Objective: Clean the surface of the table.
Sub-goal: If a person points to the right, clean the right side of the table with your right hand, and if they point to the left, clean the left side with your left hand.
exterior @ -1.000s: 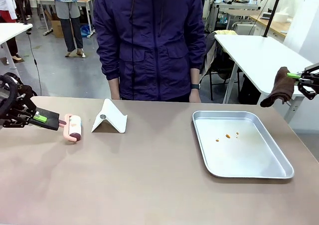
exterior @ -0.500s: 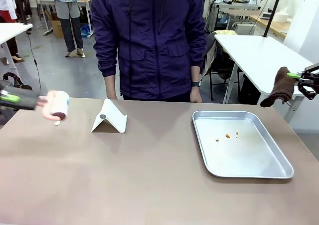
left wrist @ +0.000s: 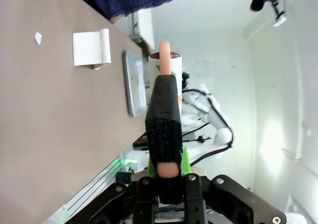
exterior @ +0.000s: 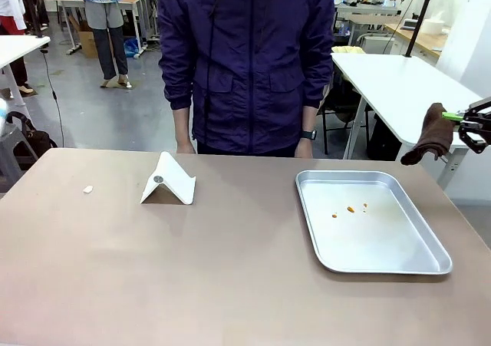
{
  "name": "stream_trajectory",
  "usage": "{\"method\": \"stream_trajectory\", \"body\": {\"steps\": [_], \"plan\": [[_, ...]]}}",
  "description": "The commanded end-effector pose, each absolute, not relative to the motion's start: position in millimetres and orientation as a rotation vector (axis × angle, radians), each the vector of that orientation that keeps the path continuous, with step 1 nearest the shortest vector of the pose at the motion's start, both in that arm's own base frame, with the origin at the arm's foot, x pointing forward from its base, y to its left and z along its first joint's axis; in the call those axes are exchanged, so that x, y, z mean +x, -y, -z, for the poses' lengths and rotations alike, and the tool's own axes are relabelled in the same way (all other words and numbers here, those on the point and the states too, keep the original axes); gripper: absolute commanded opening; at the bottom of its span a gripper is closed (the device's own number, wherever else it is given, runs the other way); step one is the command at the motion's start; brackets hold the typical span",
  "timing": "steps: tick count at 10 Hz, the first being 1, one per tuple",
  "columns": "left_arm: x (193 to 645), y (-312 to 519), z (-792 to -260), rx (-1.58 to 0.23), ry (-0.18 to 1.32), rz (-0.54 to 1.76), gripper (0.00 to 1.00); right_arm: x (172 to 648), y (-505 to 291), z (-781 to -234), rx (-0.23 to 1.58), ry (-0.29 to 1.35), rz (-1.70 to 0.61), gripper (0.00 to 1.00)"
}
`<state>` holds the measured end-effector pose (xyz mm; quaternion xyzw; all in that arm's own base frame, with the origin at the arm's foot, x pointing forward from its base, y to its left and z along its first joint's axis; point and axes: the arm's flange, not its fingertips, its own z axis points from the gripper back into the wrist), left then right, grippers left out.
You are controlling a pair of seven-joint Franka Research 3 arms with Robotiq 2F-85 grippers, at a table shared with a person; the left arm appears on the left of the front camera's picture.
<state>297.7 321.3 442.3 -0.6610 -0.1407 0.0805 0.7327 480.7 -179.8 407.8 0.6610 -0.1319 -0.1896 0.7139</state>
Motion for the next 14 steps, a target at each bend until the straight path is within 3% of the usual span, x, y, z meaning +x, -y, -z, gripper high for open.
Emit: {"method": "stream_trajectory", "body": {"steps": [1,4,10,14], "plan": [[303.3,-363.3,-422.3,-1.535,0.349,-0.199,0.19,478.3,180.7,-411.7,1.467,0.286,0.404,0.10],[294.8,-392.5,-387.9,-1.555,0.323,-0.221,0.19,478.3,180.7,-411.7,1.467,0.286,0.404,0.10],[297.8,-368.6,-379.3,-1.537,0.309,-0.275,0.19,478.3,180.7,-411.7,1.467,0.286,0.404,0.10],[333.5,-335.9,-382.6,-1.410,0.269,-0.259,0.19,478.3,180.7,-411.7,1.467,0.286,0.404,0.10]]}}
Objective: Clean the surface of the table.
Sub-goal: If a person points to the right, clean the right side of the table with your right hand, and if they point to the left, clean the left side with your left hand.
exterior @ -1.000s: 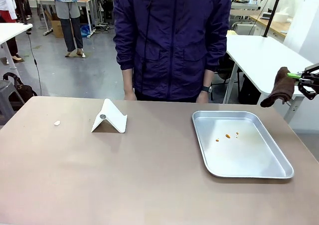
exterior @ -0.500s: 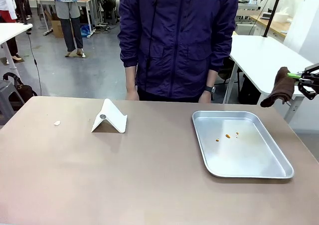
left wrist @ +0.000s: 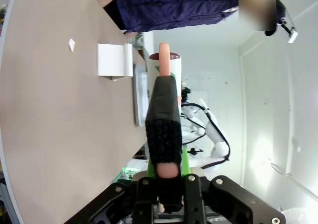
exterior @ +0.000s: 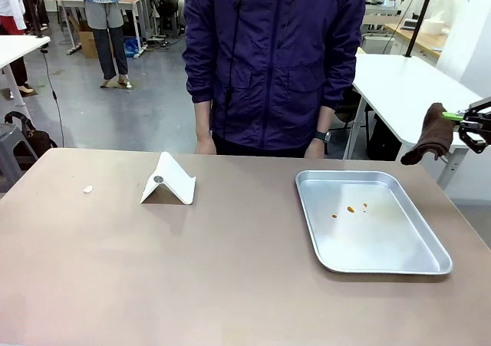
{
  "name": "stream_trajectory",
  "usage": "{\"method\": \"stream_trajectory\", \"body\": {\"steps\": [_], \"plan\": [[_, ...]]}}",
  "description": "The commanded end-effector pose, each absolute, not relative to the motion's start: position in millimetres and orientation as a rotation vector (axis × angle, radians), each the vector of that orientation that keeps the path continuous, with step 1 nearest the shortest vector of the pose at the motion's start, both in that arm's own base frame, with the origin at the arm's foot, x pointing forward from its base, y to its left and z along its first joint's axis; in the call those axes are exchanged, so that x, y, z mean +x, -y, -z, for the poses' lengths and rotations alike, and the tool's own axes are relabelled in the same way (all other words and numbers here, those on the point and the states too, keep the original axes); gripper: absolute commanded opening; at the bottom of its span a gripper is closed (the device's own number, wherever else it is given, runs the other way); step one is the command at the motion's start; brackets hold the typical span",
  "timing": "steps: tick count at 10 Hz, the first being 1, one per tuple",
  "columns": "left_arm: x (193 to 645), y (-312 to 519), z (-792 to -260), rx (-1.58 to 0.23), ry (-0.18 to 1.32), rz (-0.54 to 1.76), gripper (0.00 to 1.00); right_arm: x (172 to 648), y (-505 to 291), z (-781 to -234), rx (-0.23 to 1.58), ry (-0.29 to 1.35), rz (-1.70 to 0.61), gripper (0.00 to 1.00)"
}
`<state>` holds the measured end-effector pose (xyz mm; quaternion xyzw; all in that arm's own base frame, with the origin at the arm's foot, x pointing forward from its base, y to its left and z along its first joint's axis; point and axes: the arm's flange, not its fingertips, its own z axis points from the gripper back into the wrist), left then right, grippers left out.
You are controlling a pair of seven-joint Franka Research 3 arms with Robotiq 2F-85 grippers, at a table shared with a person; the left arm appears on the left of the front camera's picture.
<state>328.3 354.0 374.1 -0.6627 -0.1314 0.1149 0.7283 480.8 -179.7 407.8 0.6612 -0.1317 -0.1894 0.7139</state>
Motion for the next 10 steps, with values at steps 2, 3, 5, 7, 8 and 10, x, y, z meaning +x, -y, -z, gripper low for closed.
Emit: {"method": "stream_trajectory", "body": {"steps": [2,3,5,7,8,10], "plan": [[353.1,-309.2,-383.2,-1.322,0.238,-0.250,0.19,478.3,180.7,-411.7,1.467,0.286,0.404,0.10],[364.1,-299.0,-381.4,-1.287,0.231,-0.262,0.19,478.3,180.7,-411.7,1.467,0.286,0.404,0.10],[391.1,-279.2,-369.7,-1.185,0.242,-0.328,0.19,478.3,180.7,-411.7,1.467,0.286,0.404,0.10],[416.0,-265.2,-356.7,-1.124,0.201,-0.362,0.19,478.3,180.7,-411.7,1.467,0.286,0.404,0.10],[423.4,-260.1,-350.7,-1.097,0.200,-0.368,0.19,478.3,180.7,-411.7,1.467,0.286,0.404,0.10],[433.0,-254.6,-339.8,-1.036,0.211,-0.410,0.19,478.3,180.7,-411.7,1.467,0.286,0.404,0.10]]}}
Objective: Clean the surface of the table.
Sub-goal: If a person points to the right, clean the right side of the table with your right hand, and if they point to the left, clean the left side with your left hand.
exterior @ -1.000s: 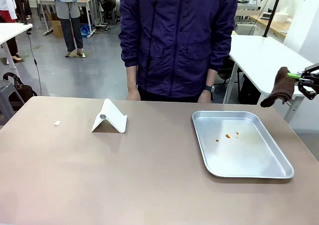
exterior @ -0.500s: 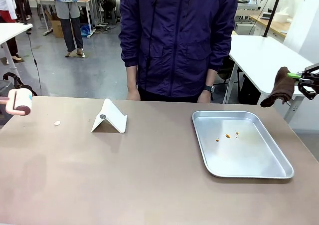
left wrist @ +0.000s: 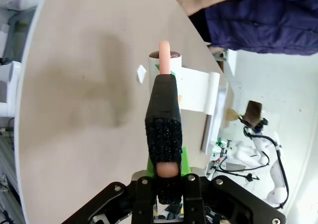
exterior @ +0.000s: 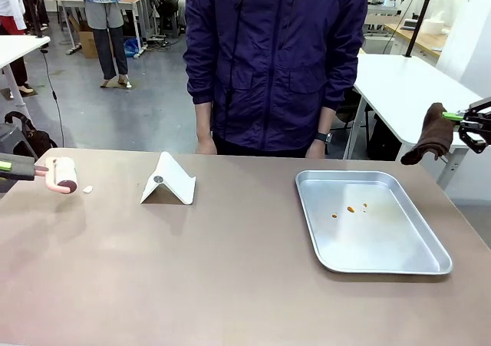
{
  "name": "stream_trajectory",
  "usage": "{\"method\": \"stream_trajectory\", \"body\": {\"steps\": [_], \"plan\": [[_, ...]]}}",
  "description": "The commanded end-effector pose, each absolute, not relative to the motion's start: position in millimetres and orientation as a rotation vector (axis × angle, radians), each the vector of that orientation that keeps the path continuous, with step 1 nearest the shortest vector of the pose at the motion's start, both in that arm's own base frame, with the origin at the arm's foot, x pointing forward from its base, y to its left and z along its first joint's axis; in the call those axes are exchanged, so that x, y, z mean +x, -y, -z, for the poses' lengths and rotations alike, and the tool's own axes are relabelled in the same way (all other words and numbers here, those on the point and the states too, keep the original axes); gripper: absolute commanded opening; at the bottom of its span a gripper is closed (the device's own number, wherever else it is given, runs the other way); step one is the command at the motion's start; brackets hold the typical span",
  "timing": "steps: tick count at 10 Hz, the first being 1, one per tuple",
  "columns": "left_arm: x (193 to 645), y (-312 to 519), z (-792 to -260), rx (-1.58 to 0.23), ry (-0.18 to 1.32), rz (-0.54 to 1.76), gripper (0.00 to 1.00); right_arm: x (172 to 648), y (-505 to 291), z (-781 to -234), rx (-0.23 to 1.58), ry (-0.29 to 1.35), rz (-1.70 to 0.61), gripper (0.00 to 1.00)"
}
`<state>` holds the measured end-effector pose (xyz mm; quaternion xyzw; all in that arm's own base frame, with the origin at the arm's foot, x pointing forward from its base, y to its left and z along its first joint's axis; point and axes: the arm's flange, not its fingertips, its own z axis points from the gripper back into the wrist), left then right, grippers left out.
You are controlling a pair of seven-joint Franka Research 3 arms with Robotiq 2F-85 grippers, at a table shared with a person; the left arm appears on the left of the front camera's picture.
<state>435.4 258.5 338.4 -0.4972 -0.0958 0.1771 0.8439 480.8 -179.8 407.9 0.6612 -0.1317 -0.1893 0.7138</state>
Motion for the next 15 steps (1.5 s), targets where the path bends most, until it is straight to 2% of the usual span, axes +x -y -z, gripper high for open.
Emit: {"method": "stream_trajectory", "body": {"steps": [1,4,7,8,13,14,15], "plan": [[436.0,-253.0,-335.2,-1.006,0.227,-0.421,0.19,478.3,180.7,-411.7,1.467,0.286,0.404,0.10],[446.2,-244.6,-319.8,-0.945,0.243,-0.454,0.19,478.3,180.7,-411.7,1.467,0.286,0.404,0.10],[456.1,-234.7,-310.5,-0.908,0.200,-0.459,0.19,478.3,180.7,-411.7,1.467,0.286,0.404,0.10],[468.6,-230.3,-305.6,-0.913,0.130,-0.465,0.19,478.3,180.7,-411.7,1.467,0.286,0.404,0.10],[501.0,-185.2,-301.8,-0.850,0.091,-0.455,0.19,478.3,180.7,-411.7,1.467,0.286,0.404,0.10],[502.8,-179.9,-306.6,-0.877,0.125,-0.456,0.19,478.3,180.7,-411.7,1.467,0.286,0.404,0.10],[492.6,-178.8,-326.0,-0.976,0.254,-0.421,0.19,478.3,180.7,-411.7,1.467,0.286,0.404,0.10]]}}
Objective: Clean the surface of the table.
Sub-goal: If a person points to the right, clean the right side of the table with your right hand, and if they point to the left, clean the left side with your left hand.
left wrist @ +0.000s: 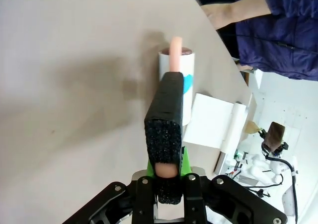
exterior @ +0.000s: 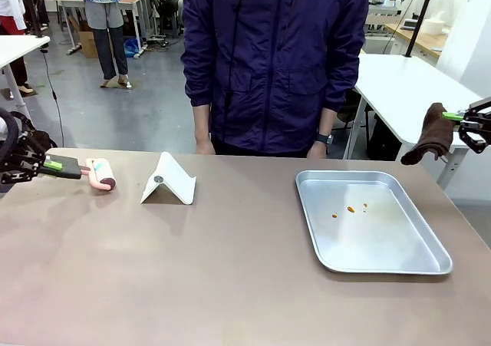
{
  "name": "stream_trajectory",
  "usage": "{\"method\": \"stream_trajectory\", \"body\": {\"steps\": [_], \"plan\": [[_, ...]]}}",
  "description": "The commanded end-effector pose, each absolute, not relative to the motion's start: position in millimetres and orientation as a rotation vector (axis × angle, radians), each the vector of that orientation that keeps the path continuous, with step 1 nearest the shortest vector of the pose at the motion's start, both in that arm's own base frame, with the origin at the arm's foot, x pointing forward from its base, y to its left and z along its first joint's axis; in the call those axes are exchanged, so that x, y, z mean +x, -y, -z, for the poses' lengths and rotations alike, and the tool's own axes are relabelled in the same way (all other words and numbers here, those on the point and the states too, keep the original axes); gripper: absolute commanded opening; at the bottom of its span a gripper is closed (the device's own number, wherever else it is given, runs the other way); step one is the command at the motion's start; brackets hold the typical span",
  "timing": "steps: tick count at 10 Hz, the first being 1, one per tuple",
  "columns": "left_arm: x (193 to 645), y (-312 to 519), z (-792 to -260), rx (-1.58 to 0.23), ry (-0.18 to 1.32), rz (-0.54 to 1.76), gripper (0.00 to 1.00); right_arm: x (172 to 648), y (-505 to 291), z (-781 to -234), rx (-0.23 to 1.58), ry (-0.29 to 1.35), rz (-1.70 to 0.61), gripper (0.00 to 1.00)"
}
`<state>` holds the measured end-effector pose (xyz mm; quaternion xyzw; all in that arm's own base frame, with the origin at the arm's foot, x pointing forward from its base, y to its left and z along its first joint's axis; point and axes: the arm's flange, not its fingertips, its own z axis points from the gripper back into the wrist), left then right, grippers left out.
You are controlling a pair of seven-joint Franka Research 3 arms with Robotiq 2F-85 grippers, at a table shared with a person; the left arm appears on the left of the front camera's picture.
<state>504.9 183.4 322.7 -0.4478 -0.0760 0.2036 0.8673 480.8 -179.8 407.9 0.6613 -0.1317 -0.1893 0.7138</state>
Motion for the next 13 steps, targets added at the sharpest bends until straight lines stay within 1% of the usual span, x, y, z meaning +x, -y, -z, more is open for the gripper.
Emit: {"method": "stream_trajectory", "body": {"steps": [1,3,4,5,6,7,9,11,13], "plan": [[475.0,-180.9,-352.5,-1.092,0.298,-0.373,0.19,478.3,180.7,-411.7,1.467,0.286,0.404,0.10],[422.3,-195.3,-407.7,-1.356,0.378,-0.217,0.19,478.3,180.7,-411.7,1.467,0.286,0.404,0.10],[393.3,-207.4,-429.5,-1.452,0.406,-0.124,0.19,478.3,180.7,-411.7,1.467,0.286,0.404,0.10],[368.6,-221.4,-442.5,-1.510,0.372,-0.058,0.19,478.3,180.7,-411.7,1.467,0.286,0.404,0.10],[345.5,-238.4,-447.5,-1.553,0.296,-0.001,0.19,478.3,180.7,-411.7,1.467,0.286,0.404,0.10],[324.3,-252.0,-444.8,-1.563,0.213,0.041,0.19,478.3,180.7,-411.7,1.467,0.286,0.404,0.10],[283.0,-271.1,-424.4,-1.560,0.148,0.099,0.19,478.3,180.7,-411.7,1.467,0.286,0.404,0.10],[261.3,-268.0,-391.2,-1.499,0.042,0.121,0.19,478.3,180.7,-411.7,1.467,0.286,0.404,0.10],[261.5,-264.3,-384.4,-1.501,0.081,0.098,0.19,478.3,180.7,-411.7,1.467,0.286,0.404,0.10]]}}
